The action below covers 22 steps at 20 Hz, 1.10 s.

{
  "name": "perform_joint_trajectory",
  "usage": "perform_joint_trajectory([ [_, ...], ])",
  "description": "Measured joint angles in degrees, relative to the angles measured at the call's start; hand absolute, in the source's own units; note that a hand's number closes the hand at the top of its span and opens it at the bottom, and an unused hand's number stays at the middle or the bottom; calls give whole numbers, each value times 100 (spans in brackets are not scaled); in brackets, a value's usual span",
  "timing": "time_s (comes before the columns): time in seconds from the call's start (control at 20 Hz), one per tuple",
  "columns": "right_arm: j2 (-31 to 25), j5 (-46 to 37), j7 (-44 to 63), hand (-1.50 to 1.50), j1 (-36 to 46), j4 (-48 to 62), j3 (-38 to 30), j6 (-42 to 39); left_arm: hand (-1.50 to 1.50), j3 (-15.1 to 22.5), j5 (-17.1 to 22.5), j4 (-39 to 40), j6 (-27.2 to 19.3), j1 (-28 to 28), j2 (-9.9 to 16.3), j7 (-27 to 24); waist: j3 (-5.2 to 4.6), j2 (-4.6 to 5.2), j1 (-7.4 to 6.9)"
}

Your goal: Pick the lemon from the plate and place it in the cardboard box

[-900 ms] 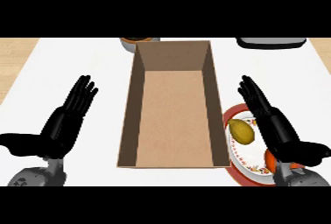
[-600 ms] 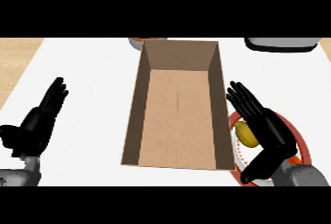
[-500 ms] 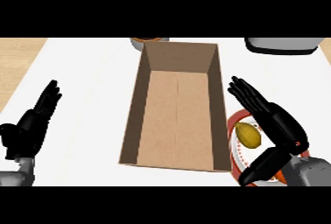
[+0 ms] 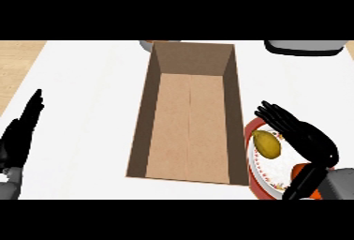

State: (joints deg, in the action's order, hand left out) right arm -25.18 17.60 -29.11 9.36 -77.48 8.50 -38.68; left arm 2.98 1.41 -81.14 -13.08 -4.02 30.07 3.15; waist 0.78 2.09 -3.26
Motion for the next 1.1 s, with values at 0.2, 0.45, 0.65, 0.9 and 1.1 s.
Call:
perform_joint_trajectory([
  [0.2,-327,-313,-399,-150,365,375,-105,132,0,26,-100,124,-64,-88,-26,30,-4,-15,-16],
  [0.45,-878,-1260,-883,-150,808,471,191,533,0,63,-179,250,-67,-215,-39,47,-14,-27,-66],
  [0.65,-1304,-2011,-1300,-150,1122,570,673,826,0,105,-235,322,-69,-328,-69,106,-24,-33,-103],
  [0.9,-1609,-3033,-1820,-150,1492,897,1457,1384,0,131,-307,420,-68,-455,-95,92,-38,-38,-147],
  [1.1,-1635,-3577,-2233,-150,1848,1422,2021,1704,0,141,-358,491,-93,-491,-145,79,-48,-53,-142],
])
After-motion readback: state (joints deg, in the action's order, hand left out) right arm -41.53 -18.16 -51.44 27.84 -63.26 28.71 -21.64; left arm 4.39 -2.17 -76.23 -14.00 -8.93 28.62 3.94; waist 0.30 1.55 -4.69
